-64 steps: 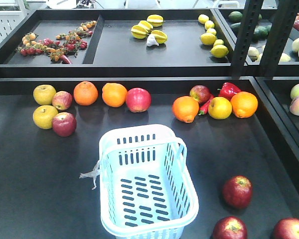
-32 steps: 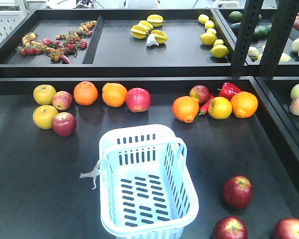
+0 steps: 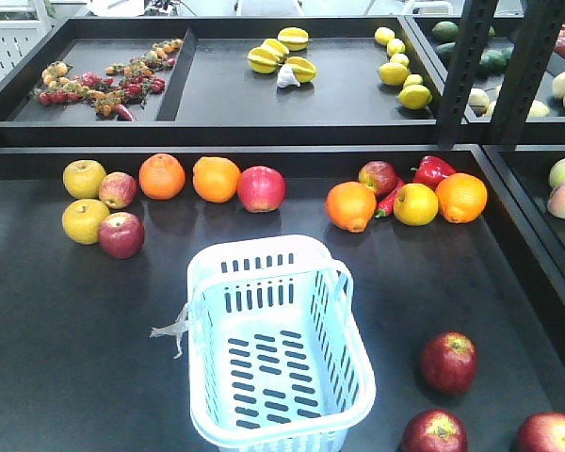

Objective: Pick three apples into basket with both arms

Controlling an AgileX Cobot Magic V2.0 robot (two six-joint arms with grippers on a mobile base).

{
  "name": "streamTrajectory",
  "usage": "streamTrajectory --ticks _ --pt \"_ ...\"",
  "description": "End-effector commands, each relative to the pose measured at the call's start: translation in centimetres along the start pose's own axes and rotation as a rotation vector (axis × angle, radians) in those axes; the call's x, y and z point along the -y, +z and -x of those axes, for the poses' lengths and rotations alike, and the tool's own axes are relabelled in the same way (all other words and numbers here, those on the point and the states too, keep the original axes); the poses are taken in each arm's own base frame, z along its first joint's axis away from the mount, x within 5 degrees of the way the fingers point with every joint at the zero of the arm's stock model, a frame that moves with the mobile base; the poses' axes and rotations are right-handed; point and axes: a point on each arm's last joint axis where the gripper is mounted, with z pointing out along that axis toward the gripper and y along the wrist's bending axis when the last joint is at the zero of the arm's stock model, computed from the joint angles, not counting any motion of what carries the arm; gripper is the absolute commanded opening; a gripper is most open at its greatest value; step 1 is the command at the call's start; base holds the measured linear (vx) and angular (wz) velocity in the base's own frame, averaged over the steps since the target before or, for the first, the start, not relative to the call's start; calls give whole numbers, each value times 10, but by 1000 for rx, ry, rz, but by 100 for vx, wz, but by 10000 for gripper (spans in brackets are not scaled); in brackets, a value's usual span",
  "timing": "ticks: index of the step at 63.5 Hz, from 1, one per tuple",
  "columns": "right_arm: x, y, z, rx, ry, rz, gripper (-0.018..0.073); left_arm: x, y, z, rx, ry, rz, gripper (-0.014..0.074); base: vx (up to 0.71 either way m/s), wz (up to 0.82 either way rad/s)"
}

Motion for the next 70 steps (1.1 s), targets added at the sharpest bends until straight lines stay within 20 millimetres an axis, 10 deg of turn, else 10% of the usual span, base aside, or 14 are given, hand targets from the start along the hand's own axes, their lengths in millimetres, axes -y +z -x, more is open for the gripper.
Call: streamTrajectory --ticks 1,17,70 --pt "1 -6 9 57 -56 -9 632 0 -7 13 90 -5 -14 544 0 0" --pt "-6 2 14 29 -171 78 612 0 -7 13 90 -5 -14 544 0 0" --pt "-30 124 34 -159 -442 234 582 0 -7 13 90 -5 -14 544 0 0"
